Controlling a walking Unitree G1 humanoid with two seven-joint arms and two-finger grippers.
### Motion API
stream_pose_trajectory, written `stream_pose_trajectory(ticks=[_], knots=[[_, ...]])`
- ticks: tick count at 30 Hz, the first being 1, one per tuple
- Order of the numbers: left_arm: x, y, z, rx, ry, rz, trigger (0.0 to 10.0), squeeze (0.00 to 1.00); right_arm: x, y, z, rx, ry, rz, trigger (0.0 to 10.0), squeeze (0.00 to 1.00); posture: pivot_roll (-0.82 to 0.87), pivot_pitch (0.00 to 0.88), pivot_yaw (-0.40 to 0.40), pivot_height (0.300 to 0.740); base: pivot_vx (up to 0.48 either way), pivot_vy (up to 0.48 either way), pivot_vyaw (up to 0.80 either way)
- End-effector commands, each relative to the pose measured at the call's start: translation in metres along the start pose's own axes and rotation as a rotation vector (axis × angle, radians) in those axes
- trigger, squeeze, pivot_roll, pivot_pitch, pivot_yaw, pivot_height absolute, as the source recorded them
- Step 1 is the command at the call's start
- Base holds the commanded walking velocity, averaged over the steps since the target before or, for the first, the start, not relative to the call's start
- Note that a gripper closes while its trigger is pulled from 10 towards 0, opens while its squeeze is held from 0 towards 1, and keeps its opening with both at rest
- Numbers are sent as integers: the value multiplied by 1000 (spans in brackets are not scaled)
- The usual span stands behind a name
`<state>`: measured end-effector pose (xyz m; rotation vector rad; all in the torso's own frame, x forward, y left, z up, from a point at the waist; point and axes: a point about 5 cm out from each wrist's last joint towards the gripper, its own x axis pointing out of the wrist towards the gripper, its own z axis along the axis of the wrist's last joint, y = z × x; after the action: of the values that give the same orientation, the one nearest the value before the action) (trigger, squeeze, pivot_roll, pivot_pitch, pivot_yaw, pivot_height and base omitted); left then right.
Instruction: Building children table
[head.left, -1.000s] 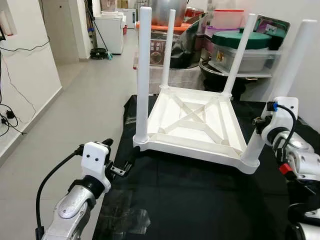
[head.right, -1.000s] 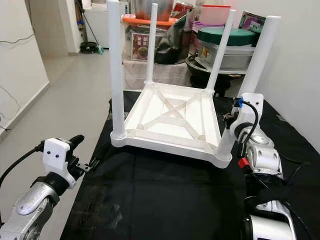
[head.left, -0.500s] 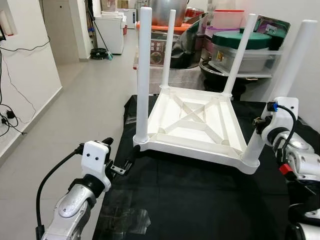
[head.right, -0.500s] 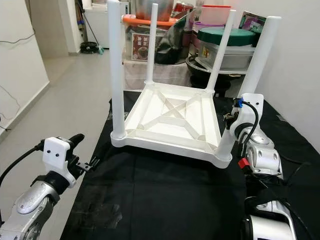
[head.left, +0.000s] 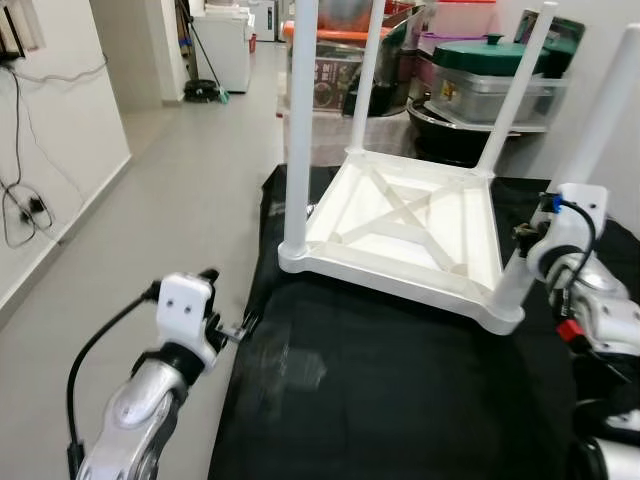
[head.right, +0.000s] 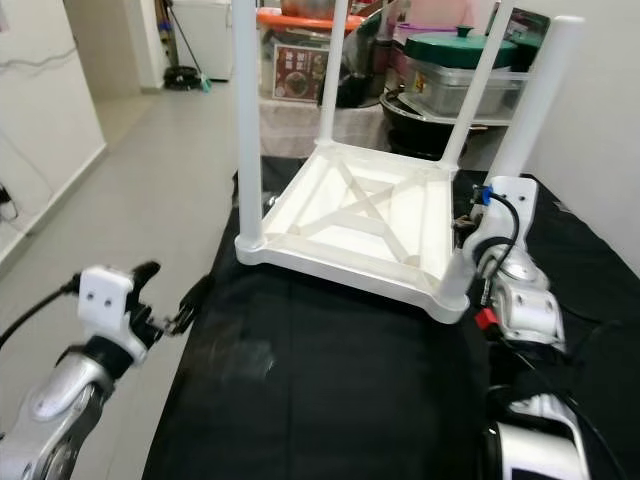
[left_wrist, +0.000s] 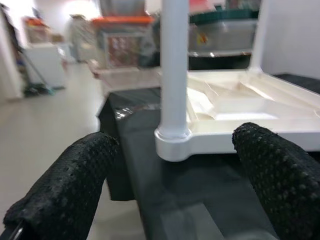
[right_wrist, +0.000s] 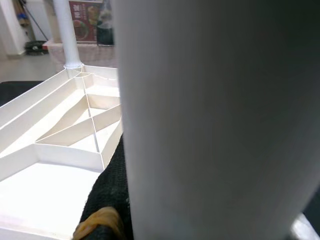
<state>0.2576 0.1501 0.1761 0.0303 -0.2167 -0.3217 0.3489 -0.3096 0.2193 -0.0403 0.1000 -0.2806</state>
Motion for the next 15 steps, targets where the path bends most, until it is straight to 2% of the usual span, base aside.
stream_pose_trajectory(ticks=[1, 15], knots=[[-2, 1, -2, 3, 11, 3, 10000, 0, -2, 5, -44, -45, 212, 16, 0, 0, 51, 0, -66, 740, 0, 0, 0], [-1, 2, -4, 35, 27, 1, 10000, 0, -2, 3, -44, -42, 206, 0, 0, 0, 49, 0, -64, 740, 0, 0, 0]])
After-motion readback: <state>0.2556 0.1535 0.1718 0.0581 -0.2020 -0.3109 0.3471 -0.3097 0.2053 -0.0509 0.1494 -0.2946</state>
